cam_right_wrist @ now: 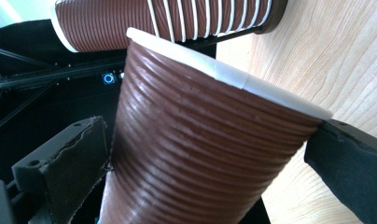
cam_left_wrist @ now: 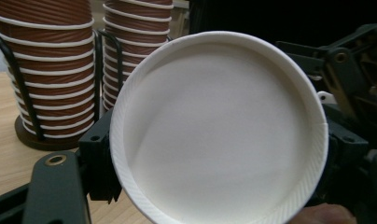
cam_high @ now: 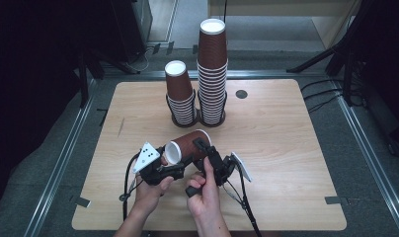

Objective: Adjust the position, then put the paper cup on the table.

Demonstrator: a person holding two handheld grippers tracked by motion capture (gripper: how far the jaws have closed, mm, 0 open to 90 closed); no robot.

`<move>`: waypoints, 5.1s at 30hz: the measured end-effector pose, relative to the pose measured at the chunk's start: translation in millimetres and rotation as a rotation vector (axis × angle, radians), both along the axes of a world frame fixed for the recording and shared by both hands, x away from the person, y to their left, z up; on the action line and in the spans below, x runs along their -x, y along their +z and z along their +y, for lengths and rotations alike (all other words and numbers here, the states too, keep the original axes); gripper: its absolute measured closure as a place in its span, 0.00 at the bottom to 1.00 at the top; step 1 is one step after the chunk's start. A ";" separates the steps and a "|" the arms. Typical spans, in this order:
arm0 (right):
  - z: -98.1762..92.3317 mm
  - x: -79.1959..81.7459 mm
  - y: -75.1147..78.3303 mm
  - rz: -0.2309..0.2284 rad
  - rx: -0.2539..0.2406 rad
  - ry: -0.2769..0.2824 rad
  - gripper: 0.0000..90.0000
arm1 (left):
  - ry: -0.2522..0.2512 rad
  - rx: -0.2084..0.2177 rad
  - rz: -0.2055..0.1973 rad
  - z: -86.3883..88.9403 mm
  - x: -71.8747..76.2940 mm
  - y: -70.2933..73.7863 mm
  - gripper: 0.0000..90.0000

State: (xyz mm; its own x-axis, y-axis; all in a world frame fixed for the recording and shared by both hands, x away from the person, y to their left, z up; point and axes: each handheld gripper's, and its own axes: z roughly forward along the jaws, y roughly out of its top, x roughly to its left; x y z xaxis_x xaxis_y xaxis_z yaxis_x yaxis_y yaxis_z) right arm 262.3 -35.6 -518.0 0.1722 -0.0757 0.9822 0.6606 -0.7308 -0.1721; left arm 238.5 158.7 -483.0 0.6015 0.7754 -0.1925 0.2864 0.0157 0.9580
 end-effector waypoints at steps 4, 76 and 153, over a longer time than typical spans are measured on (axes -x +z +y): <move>-0.2 -2.8 -1.4 0.008 -0.012 -0.003 0.00 | -0.012 -0.015 -0.003 -1.3 0.7 0.5 0.24; -91.5 -43.6 40.1 -0.715 1.135 -0.274 0.13 | 0.067 0.002 0.094 39.2 -8.6 -11.2 0.03; -159.0 -142.9 -18.8 -0.592 1.680 -0.285 0.10 | 0.384 -0.076 0.178 153.4 16.2 -66.1 0.03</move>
